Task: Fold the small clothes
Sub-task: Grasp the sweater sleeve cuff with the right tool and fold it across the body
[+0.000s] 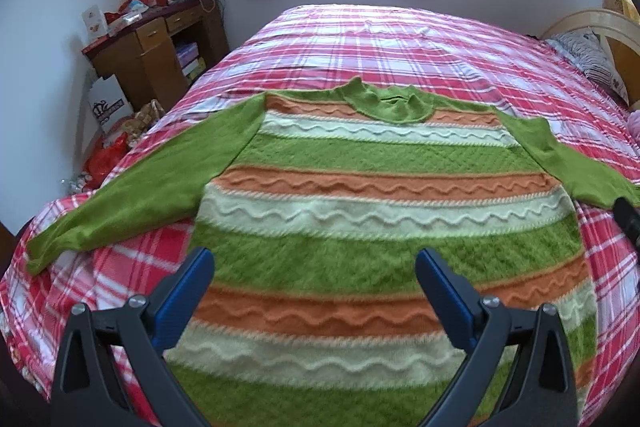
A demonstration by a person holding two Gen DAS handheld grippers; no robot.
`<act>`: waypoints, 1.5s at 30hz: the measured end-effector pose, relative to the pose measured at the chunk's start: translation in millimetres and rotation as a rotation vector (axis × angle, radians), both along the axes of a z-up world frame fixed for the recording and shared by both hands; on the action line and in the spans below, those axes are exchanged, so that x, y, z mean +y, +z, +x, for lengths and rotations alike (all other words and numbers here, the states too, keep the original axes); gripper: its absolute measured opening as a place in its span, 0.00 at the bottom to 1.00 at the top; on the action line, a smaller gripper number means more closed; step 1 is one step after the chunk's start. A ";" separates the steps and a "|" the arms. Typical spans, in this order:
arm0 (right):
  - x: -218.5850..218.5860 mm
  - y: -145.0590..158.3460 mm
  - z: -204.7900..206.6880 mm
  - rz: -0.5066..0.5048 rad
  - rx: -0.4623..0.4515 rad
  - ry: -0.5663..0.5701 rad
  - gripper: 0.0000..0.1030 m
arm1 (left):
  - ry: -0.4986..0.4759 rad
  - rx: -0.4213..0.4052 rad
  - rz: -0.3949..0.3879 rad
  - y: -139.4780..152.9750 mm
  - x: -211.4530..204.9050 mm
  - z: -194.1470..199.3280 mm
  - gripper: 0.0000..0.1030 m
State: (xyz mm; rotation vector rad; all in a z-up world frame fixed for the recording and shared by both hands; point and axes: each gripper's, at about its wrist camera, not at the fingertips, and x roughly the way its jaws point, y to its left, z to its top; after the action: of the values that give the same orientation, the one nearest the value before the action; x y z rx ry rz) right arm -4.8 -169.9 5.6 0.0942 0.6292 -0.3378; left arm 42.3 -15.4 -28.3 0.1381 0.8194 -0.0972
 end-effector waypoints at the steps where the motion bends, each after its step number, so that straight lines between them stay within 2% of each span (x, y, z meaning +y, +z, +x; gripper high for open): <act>1: -10.4 -0.7 0.8 -0.006 -0.002 -0.009 0.73 | 0.003 -0.002 0.014 -1.8 -2.1 4.7 0.99; 2: -21.7 -2.0 2.4 0.003 0.007 -0.015 0.62 | 0.006 -0.002 0.030 -3.8 -4.4 9.7 0.99; 6: -96.8 -10.8 0.4 0.152 0.040 -0.136 0.62 | -0.016 0.016 0.036 -13.2 -2.2 34.1 0.99; 9: -178.4 -16.1 -25.1 0.296 -0.031 -0.307 0.62 | 0.018 -0.032 0.045 -18.9 10.5 51.7 0.99; 13: -281.9 -33.3 -66.5 0.500 -0.129 -0.530 0.62 | 0.050 -0.022 0.015 -32.5 25.6 74.6 0.99; 17: -340.4 -52.3 -78.7 0.614 -0.157 -0.607 0.62 | 0.092 -0.022 -0.028 -48.6 31.7 83.8 0.99; 22: -396.5 -75.7 -76.9 0.756 -0.253 -0.679 0.62 | 0.068 -0.033 0.020 -54.4 20.2 79.2 1.00; 25: -414.4 -81.0 -65.9 0.777 -0.288 -0.668 0.62 | 0.050 -0.020 0.016 -56.2 19.1 80.7 1.00; 28: -425.7 -82.2 -49.7 0.773 -0.283 -0.671 0.61 | 0.039 -0.006 -0.011 -57.2 21.0 82.6 1.00; 30: -419.8 -81.4 -41.1 0.736 -0.253 -0.672 0.55 | 0.038 -0.006 -0.015 -57.5 21.2 85.2 1.00; 31: -421.8 -81.4 -34.0 0.714 -0.232 -0.669 0.46 | 0.038 -0.007 -0.012 -57.5 20.5 85.1 1.00; 32: -423.9 -81.7 -29.4 0.688 -0.203 -0.669 0.30 | 0.038 -0.008 -0.011 -57.6 19.9 85.2 1.00; 34: -430.8 -86.2 -34.1 0.662 -0.165 -0.674 0.11 | 0.037 -0.007 -0.016 -58.3 20.2 87.0 1.00; 37: -436.5 -84.6 -43.1 0.722 -0.185 -0.631 0.07 | 0.035 -0.006 -0.024 -59.0 20.6 87.4 1.00; 39: -427.7 -71.3 -51.0 0.706 -0.203 -0.602 0.07 | 0.035 -0.006 -0.024 -59.0 20.6 86.7 1.00; 41: -414.0 -47.3 -50.9 0.657 -0.228 -0.558 0.07 | 0.035 -0.006 -0.024 -59.0 20.7 86.7 1.00; 45: -371.9 4.1 -39.2 0.638 -0.292 -0.413 0.07 | 0.029 -0.011 -0.023 -57.5 21.6 84.9 1.00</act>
State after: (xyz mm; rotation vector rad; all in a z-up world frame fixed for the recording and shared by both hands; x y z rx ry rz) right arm -44.0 -541.8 9.8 0.8782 0.4031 -0.4993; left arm 127.2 6.2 -85.8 0.1054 0.8087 -0.0788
